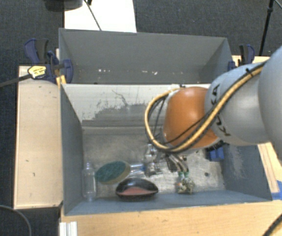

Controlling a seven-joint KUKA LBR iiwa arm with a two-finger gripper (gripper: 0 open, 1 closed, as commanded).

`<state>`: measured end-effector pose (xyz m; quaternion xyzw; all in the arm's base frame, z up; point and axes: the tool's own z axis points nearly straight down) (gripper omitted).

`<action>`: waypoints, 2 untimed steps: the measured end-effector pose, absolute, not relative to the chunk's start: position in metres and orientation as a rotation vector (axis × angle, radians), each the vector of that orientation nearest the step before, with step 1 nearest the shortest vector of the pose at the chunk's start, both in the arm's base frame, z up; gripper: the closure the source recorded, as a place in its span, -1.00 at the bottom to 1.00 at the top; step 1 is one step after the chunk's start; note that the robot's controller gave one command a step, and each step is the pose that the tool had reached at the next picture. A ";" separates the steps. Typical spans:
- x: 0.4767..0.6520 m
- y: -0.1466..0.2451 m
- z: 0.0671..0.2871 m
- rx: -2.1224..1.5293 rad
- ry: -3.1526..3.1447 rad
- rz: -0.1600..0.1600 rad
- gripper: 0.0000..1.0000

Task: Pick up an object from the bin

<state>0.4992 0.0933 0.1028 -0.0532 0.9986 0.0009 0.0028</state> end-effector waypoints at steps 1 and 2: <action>0.501 0.082 0.141 -0.206 3.129 0.001 1.00; 0.513 0.070 0.302 -0.582 3.076 -0.001 1.00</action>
Offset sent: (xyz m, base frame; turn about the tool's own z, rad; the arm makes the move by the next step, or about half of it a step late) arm 0.0009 -0.0102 0.0363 -0.0268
